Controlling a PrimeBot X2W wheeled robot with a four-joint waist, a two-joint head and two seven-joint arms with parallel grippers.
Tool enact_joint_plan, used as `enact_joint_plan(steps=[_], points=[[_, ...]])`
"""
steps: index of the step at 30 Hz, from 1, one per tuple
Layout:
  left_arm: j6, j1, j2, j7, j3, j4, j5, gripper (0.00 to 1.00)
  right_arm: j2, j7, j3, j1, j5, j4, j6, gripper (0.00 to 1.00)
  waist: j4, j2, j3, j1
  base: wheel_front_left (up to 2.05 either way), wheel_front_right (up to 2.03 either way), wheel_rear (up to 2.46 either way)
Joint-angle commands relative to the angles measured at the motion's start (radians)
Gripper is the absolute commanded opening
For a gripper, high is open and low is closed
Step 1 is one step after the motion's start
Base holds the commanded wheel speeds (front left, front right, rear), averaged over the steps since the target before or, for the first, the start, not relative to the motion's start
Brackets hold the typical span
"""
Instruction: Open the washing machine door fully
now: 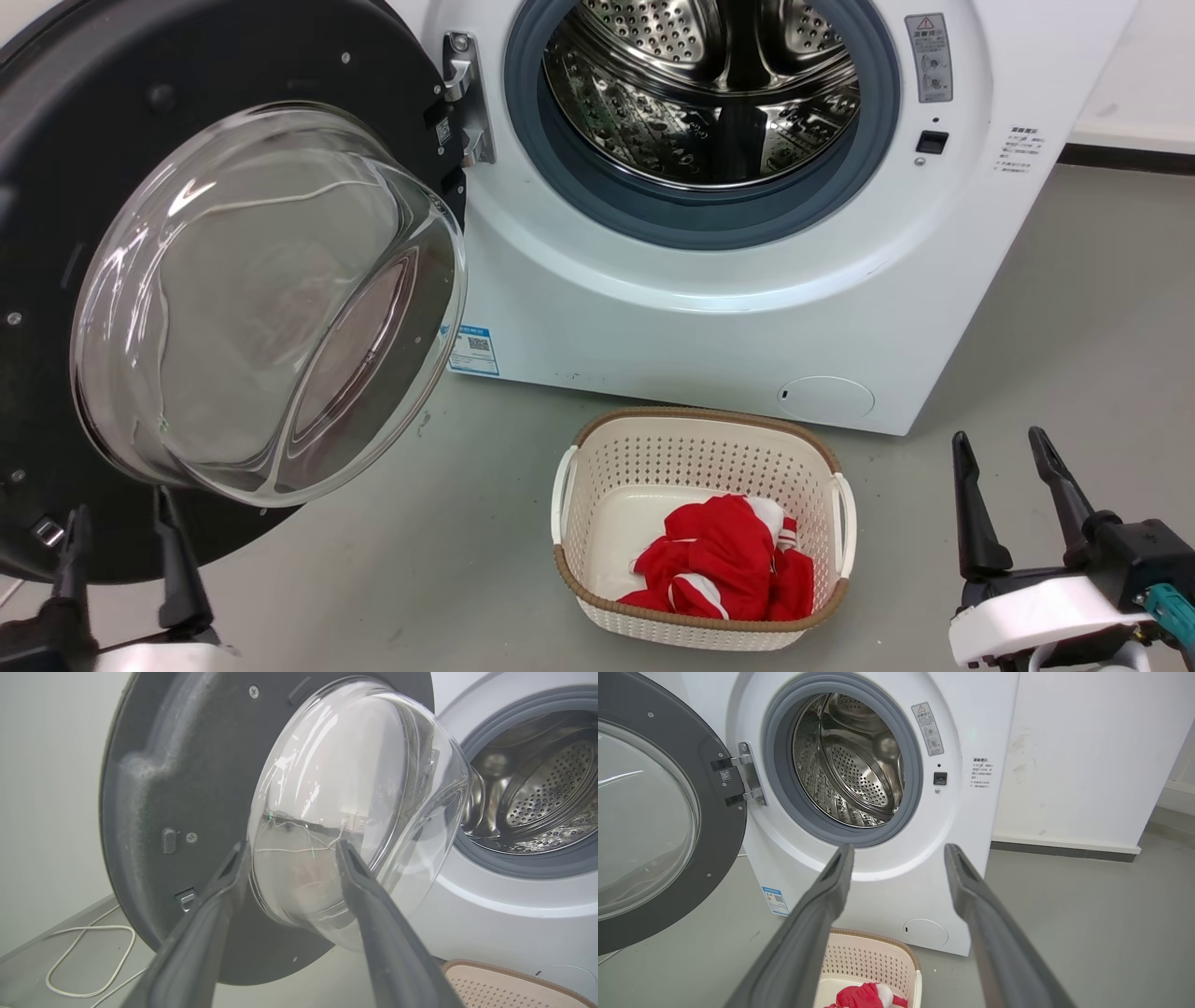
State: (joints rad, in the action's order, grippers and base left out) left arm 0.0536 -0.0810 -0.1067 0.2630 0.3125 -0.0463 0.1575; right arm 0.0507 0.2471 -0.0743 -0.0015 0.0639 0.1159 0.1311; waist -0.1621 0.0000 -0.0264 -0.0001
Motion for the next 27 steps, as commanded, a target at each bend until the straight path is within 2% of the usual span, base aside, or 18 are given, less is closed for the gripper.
enact_joint_plan(steps=[1,9,16,22,27], points=[[0.003,-0.011,0.007,0.002,-0.009,0.012,-0.011,1.00,-0.001,0.001,0.003,0.005,-0.005,-0.001,-0.001,1.00,0.003,0.0000,0.003,0.0001,0.00,0.00,0.00],[0.018,-0.013,0.038,0.002,-0.116,0.050,-0.049,1.00,-0.001,-0.009,0.010,0.016,-0.017,-0.017,-0.001,1.00,0.042,0.0000,0.025,0.0001,0.00,0.00,0.00],[0.030,0.039,0.043,0.002,-0.190,0.037,-0.068,1.00,-0.001,-0.016,0.008,0.020,-0.026,-0.034,-0.001,1.00,0.106,0.0000,0.033,0.0001,0.00,0.00,0.00],[0.031,0.066,0.041,0.002,-0.200,0.015,-0.071,1.00,-0.001,-0.014,0.016,0.027,-0.019,-0.043,-0.001,1.00,0.163,0.0000,0.036,0.0001,0.00,0.00,0.00],[0.029,0.060,0.039,0.002,-0.191,0.008,-0.073,1.00,-0.001,-0.012,0.027,0.032,-0.014,-0.041,-0.001,1.00,0.184,0.0000,0.033,0.0001,0.00,0.00,0.00]])
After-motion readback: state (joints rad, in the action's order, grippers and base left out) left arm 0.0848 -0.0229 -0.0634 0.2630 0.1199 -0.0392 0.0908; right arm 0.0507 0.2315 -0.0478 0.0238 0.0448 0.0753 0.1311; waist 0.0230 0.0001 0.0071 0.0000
